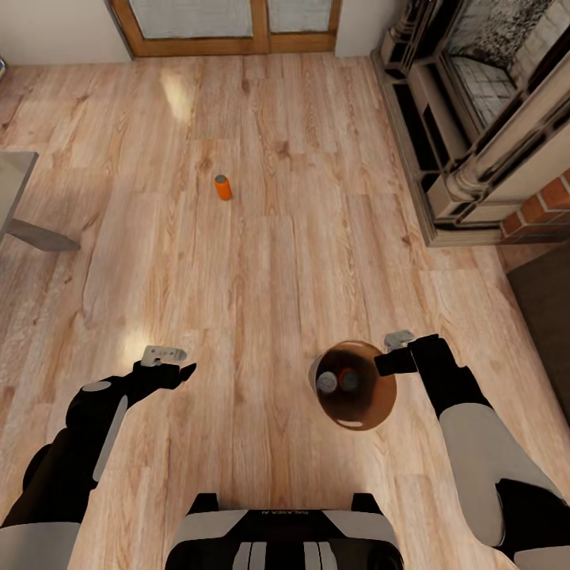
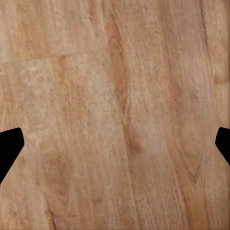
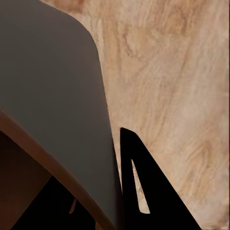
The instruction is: Put the three can of soda from the living room inside the tash can in the kitchen.
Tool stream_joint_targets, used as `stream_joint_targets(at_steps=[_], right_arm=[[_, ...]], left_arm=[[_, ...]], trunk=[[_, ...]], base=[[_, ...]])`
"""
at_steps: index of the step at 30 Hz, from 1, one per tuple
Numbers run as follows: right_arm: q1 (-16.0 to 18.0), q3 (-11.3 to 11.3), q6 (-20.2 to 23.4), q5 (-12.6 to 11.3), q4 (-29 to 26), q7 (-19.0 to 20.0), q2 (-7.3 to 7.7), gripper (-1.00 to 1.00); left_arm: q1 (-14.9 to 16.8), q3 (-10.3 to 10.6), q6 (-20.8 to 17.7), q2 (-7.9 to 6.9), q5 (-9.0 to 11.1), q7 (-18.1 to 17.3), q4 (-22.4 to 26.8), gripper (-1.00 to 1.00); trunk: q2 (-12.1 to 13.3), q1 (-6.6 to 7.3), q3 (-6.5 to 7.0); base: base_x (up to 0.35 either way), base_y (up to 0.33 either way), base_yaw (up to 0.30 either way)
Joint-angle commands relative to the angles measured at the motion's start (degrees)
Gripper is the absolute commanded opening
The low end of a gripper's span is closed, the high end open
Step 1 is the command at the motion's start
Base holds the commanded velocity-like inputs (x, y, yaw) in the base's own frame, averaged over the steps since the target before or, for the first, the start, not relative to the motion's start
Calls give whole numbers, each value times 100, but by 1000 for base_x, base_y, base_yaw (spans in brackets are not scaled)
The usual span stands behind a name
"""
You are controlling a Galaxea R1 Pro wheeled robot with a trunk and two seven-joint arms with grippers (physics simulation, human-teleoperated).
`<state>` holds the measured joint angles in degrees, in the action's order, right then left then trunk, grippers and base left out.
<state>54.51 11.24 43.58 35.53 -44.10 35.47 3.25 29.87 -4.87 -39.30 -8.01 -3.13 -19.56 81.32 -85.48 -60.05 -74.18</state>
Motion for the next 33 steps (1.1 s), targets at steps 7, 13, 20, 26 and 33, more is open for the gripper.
stream_joint_targets(at_steps=[7, 13, 20, 26, 33], right_arm=[[-210, -4, -648, -254, -1, 1575, 998, -100], [-529, -7, -1132, -128, -17, 1782, 1240, -100], [-564, 6, -1256, -63, -19, 1771, 1289, -100], [-567, 62, -1248, -64, -19, 1722, 1256, -100], [-569, 55, -1095, -78, -19, 1694, 1238, -100]], left_arm=[[1, 4, 9, 25, 3, 114, -4, 100], [1, 8, 10, 54, -3, 172, -25, 100], [1, 12, 11, 87, -3, 203, -33, 100], [1, 17, 10, 125, -3, 226, -34, 100], [1, 20, 10, 133, -4, 233, -34, 100]], trunk=[[0, 0, 0], [0, 0, 0], [0, 0, 0], [0, 0, 0], [0, 0, 0]], base=[[216, 0, 0], [213, 0, 0], [234, 0, 0], [306, 0, 0], [322, 0, 0]])
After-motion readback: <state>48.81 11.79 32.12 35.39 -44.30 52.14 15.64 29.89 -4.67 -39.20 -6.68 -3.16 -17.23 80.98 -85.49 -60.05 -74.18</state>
